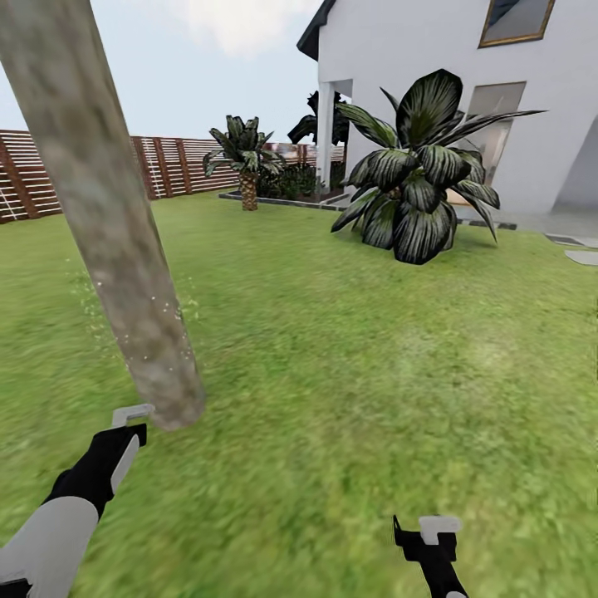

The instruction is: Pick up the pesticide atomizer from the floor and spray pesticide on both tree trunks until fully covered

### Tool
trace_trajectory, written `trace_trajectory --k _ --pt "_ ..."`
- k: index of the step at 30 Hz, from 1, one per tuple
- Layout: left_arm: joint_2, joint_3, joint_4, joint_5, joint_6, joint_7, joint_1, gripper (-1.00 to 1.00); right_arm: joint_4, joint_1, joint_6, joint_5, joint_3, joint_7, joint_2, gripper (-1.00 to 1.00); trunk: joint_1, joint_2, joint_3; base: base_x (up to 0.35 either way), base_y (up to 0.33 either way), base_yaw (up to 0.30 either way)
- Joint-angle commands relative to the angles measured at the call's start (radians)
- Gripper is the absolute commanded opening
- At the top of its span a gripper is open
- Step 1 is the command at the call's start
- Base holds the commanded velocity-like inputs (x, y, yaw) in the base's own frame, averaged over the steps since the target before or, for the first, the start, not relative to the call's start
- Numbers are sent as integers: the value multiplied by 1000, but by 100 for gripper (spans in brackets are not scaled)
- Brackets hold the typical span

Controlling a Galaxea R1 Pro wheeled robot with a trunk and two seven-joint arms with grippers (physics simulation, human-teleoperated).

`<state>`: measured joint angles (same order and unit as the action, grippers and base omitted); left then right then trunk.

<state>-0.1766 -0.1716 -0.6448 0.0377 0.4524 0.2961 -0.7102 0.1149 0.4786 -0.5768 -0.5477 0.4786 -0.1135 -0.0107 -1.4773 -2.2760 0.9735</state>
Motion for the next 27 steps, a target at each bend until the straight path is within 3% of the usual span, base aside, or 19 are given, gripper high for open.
trace_trajectory --k 1,17,27 --pt "-1 0 -2 0 0 0 0 -100 0 0 0 0 0 0 0 100 0 0 0 93 -264 0" --pt "-13 -3 -1 -2 0 0 0 -100 0 0 0 0 -1 0 0 100 0 0 0 187 -230 5" --pt "-14 -3 -1 -2 0 1 0 -100 0 0 0 0 -1 0 0 100 0 0 0 106 -242 247"
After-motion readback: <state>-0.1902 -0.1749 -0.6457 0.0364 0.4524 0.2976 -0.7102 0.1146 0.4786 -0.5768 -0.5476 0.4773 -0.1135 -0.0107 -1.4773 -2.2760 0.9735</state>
